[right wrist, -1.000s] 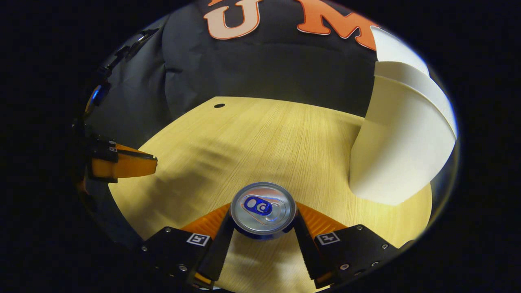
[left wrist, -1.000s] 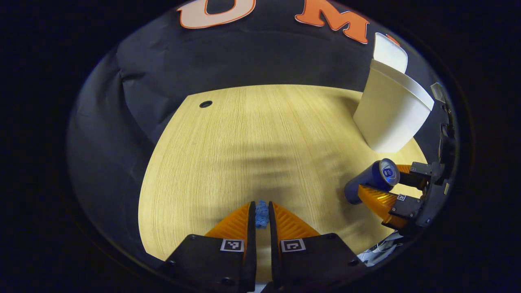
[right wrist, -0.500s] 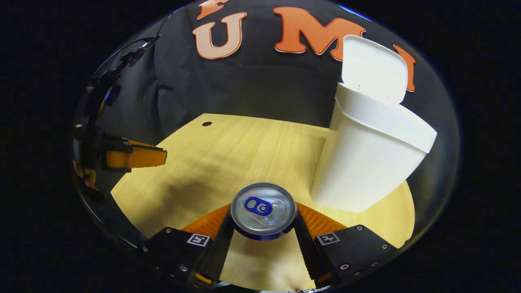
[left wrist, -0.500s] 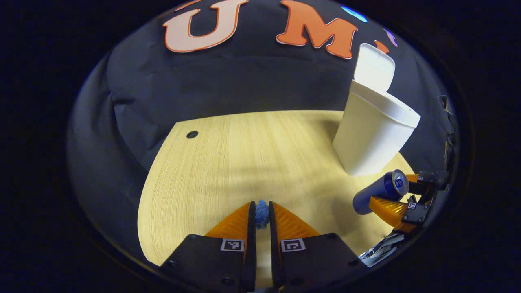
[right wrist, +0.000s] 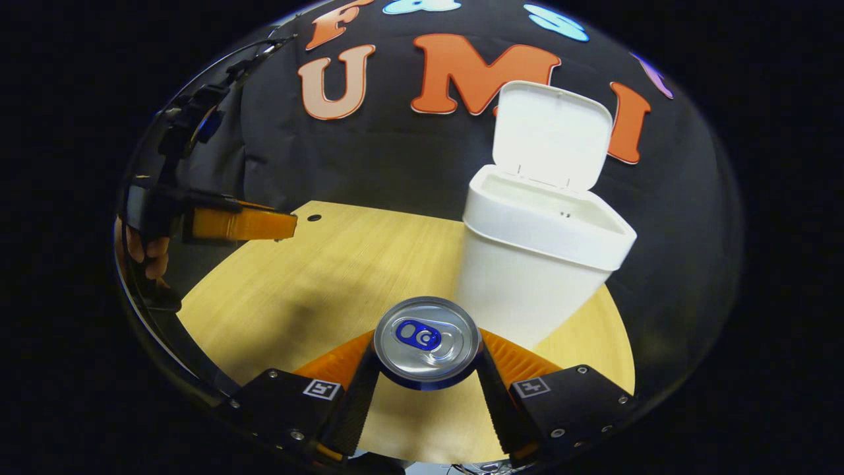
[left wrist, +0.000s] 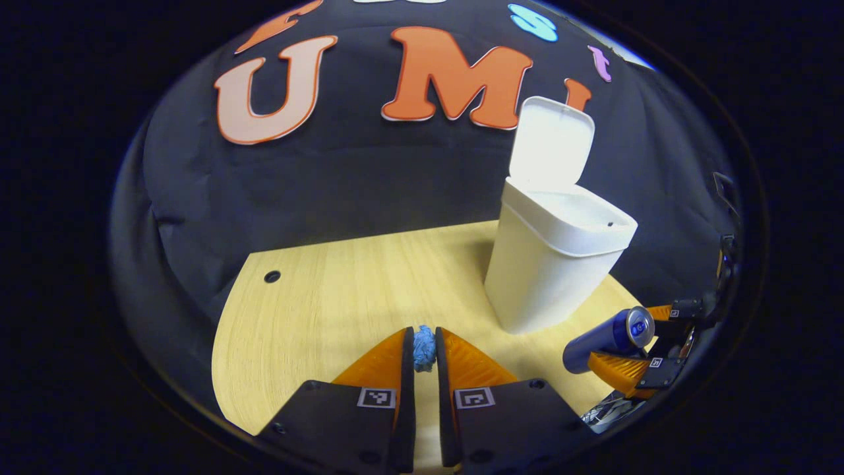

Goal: Press the lid of the desktop garbage bin to open it, pick up the crumpled paper on the desktop and throw it into the bin, then pick up the pop can on the desktop and drop it into the bin, and finally close the garbage bin lid.

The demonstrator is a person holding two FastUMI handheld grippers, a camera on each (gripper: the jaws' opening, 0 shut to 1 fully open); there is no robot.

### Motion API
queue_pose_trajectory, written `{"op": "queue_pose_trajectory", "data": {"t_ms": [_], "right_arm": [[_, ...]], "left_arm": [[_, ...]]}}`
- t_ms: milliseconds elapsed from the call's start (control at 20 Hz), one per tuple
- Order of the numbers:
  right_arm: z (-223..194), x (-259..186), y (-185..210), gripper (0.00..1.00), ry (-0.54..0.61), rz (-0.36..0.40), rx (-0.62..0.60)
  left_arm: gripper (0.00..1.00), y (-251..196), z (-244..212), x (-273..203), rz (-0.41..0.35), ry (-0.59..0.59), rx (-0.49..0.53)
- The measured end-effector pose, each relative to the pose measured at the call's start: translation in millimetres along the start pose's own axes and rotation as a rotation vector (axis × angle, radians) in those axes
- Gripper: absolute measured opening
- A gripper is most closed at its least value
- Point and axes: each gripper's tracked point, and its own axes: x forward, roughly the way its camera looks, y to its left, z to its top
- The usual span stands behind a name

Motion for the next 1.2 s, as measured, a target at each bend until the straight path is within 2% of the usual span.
{"op": "queue_pose_trajectory", "data": {"t_ms": [700,1050,1100,1150,1200], "right_arm": [[-9,-41,-94,0.8,-0.018,-0.125,0.053],[-4,-58,-127,0.8,-0.04,-0.181,0.057],[-4,-61,-128,0.75,-0.044,-0.188,0.064],[-3,-63,-131,0.8,-0.045,-0.194,0.07],[-2,-64,-139,0.8,-0.047,-0.203,0.075]], "left_arm": [[0.19,-115,98,35,-0.149,-0.195,0.078],[0.18,-158,125,53,-0.212,-0.243,0.118],[0.18,-164,128,56,-0.221,-0.248,0.124],[0.18,-170,130,59,-0.228,-0.25,0.131],[0.18,-176,130,64,-0.236,-0.249,0.139]]}}
